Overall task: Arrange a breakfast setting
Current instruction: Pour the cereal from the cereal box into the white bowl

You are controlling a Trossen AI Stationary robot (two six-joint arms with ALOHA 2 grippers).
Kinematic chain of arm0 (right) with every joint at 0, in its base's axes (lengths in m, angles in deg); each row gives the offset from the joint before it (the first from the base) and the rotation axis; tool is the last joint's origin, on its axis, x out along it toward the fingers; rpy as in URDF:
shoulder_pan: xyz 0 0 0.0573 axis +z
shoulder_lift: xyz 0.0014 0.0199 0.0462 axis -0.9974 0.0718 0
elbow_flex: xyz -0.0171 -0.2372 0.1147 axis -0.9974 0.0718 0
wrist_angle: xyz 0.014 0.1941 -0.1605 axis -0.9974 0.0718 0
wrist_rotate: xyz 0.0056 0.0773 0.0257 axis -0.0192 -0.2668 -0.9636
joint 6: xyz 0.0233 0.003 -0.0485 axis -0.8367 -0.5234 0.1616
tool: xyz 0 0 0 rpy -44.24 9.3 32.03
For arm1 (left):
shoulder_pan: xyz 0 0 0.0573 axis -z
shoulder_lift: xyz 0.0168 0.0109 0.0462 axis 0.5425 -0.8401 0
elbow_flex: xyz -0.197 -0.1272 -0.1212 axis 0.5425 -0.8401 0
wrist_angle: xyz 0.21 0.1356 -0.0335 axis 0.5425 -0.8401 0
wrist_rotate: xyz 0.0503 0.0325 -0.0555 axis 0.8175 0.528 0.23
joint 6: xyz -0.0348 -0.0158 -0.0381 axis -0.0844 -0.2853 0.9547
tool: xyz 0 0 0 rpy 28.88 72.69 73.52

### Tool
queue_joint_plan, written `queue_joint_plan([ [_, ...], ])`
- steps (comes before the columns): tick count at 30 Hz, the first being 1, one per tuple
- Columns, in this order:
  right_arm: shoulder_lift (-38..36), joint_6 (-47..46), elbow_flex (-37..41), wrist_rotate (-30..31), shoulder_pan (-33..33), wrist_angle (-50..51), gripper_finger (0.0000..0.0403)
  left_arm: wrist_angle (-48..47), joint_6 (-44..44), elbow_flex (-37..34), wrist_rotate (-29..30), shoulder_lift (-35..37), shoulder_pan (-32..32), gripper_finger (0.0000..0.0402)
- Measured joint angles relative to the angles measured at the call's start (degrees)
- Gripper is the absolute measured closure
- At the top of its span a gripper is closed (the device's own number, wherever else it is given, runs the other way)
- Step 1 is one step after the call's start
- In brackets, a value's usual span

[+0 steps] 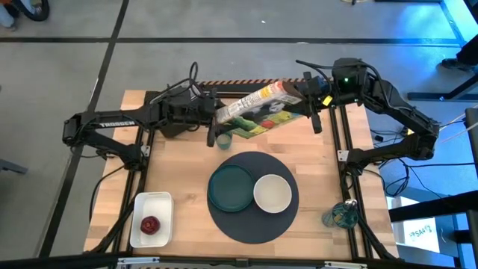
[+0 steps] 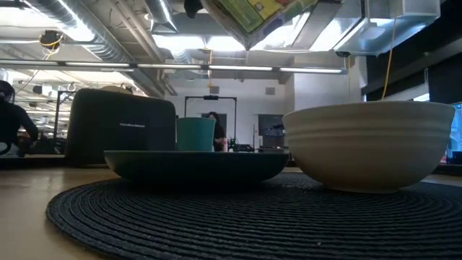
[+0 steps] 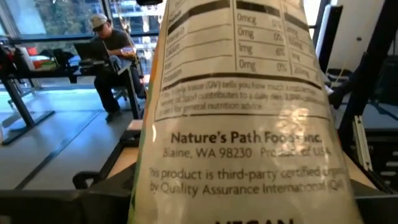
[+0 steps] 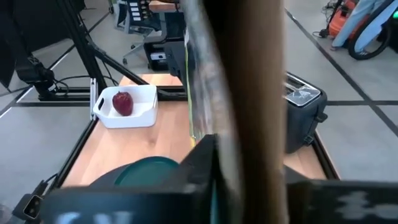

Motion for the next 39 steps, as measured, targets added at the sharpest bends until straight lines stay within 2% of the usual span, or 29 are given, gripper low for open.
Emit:
queue_joint_plan([
  [3,-0.62,-1.09,0.00,0.06,0.00,-0.47,0.0300,-4.04,-0.82,0.00,-0.98,1.81,-0.07,0.0186],
  [9,-4.25,-3.38,-0.02,1.51,0.00,-4.15,0.0185,-14.91,-1.86,-0.02,-5.95,7.57,-0.08,0.0193],
  [11,-6.15,-5.44,-0.11,4.58,-0.17,-6.33,0.0157,-19.82,-1.74,-0.02,-7.65,9.65,0.04,0.0194],
  [14,-8.68,-7.16,-0.16,14.72,-0.20,-6.76,0.0128,-25.32,-1.65,-0.02,-8.54,12.02,1.42,0.0194],
  [17,-9.86,-7.41,-0.17,21.23,-0.20,-4.75,0.0116,-27.47,-1.94,-0.02,-6.19,13.42,3.98,0.0195],
  [24,-9.11,-12.08,-0.11,23.54,-0.17,1.67,0.0114,-27.79,-5.00,-0.01,-0.28,12.26,9.43,0.0195],
  [27,-8.29,-15.03,-0.11,24.40,-0.15,4.67,0.0114,-31.08,-7.69,1.77,0.73,9.77,11.27,0.0195],
  [33,-7.90,-19.36,-0.04,25.77,-0.15,7.23,0.0113,-46.06,-18.95,15.04,6.45,1.33,13.18,0.0195],
  [39,-7.85,-22.06,-0.04,25.90,-0.15,9.37,0.0113,-55.25,-27.49,27.10,5.97,-6.68,13.16,0.0195],
])
